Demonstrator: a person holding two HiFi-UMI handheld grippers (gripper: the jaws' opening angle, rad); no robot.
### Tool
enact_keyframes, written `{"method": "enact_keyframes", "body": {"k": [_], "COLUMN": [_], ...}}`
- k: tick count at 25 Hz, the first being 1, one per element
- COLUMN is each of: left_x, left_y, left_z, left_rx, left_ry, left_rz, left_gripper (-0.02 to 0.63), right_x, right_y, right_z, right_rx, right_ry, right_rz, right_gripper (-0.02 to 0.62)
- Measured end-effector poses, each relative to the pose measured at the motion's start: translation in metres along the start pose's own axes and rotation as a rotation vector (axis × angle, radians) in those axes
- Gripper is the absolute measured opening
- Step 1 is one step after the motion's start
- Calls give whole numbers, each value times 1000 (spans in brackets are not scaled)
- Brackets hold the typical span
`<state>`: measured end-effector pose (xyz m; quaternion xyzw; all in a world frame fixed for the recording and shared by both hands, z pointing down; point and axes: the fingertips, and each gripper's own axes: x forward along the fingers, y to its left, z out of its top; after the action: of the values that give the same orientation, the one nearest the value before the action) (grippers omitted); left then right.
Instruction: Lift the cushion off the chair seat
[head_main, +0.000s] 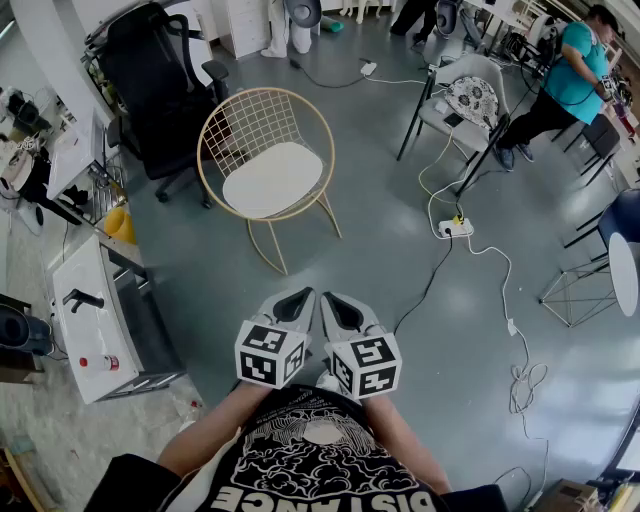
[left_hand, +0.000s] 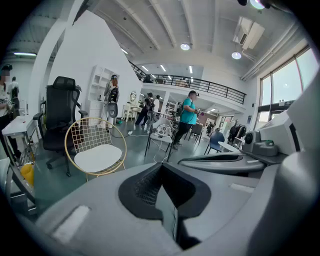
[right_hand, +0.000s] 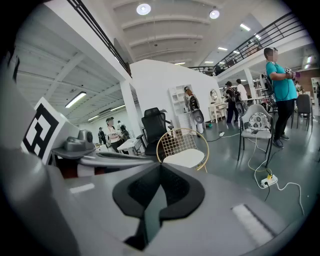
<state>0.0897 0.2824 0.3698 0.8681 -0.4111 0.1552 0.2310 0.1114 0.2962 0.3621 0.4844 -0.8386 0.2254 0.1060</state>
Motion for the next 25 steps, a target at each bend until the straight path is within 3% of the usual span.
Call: {"method": "enact_keyframes", "body": {"k": [15,25], "left_x": [34,67], "left_y": [-23,-8], "left_z": [4,17], "left_rx": [5,-6], "left_ry": [0,11], "left_rz": [63,13], "left_gripper": [-11,-11], "right_x": [-12,15], "right_y": [-44,-66], "right_z": [-6,1], "right_rx": [19,23], "right_ry": [2,21], "right_rz": [48,11], "right_gripper": [0,0]}}
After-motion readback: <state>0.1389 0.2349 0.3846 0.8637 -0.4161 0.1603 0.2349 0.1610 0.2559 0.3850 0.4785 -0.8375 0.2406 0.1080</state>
